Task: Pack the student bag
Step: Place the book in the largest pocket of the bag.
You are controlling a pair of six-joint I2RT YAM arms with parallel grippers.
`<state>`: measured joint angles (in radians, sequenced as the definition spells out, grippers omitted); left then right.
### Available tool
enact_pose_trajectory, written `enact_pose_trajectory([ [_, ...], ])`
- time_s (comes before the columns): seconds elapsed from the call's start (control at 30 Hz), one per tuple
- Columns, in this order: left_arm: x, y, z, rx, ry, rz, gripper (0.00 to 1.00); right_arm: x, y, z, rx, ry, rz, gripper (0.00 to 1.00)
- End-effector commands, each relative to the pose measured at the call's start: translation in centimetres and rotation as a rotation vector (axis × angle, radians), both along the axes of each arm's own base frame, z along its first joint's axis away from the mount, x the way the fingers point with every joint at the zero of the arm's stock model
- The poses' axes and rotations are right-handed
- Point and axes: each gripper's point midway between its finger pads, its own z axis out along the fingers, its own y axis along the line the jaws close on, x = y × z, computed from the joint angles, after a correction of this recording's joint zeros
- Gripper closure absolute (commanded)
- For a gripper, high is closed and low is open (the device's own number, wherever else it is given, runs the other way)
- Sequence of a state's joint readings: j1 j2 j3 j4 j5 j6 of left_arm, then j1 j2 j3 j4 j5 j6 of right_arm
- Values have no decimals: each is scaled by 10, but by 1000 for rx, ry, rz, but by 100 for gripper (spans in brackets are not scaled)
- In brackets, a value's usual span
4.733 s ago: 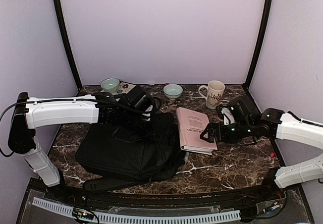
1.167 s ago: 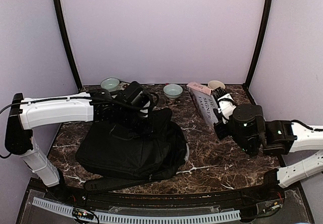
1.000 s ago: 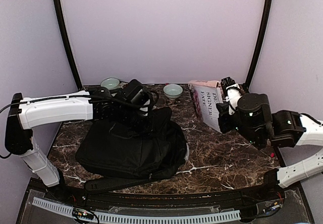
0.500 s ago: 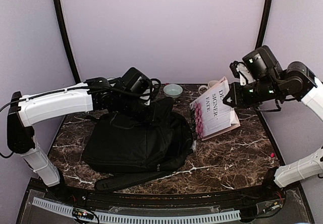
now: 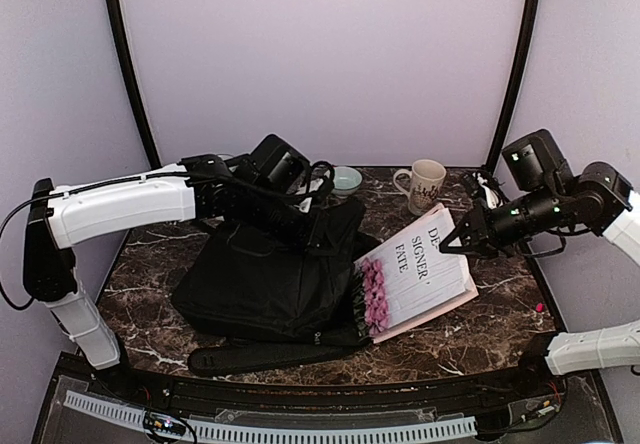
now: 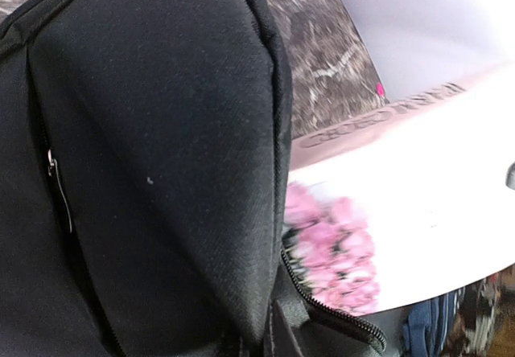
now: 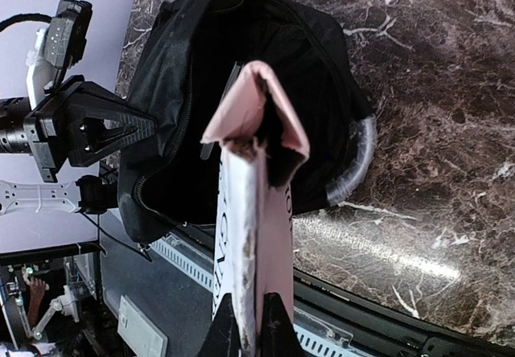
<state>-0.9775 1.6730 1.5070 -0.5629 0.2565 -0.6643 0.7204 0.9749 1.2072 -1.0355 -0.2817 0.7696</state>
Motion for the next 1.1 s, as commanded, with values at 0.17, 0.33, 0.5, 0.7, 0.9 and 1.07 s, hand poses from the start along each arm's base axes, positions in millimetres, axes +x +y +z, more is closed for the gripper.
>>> enact_pose_trajectory([
  [0.17,-22,-43,89,-306,-124,-256,100,22,37,21,332,53,102,100],
  [0.33,-31,-35,92,-317,-113,-246,100,37,42,21,402,64,109,100],
  [0.5,-32,-32,111,-384,-91,-197,100,46,46,26,452,54,80,100],
  [0.7,-30,-35,152,-393,-135,-126,100,50,51,51,619,-1,55,100],
  [0.9,-30,-37,194,-352,-217,-95,100,63,53,65,669,-21,-12,100],
  [1.07,-32,-50,226,-431,-234,-111,100,73,70,66,614,-29,-27,100],
])
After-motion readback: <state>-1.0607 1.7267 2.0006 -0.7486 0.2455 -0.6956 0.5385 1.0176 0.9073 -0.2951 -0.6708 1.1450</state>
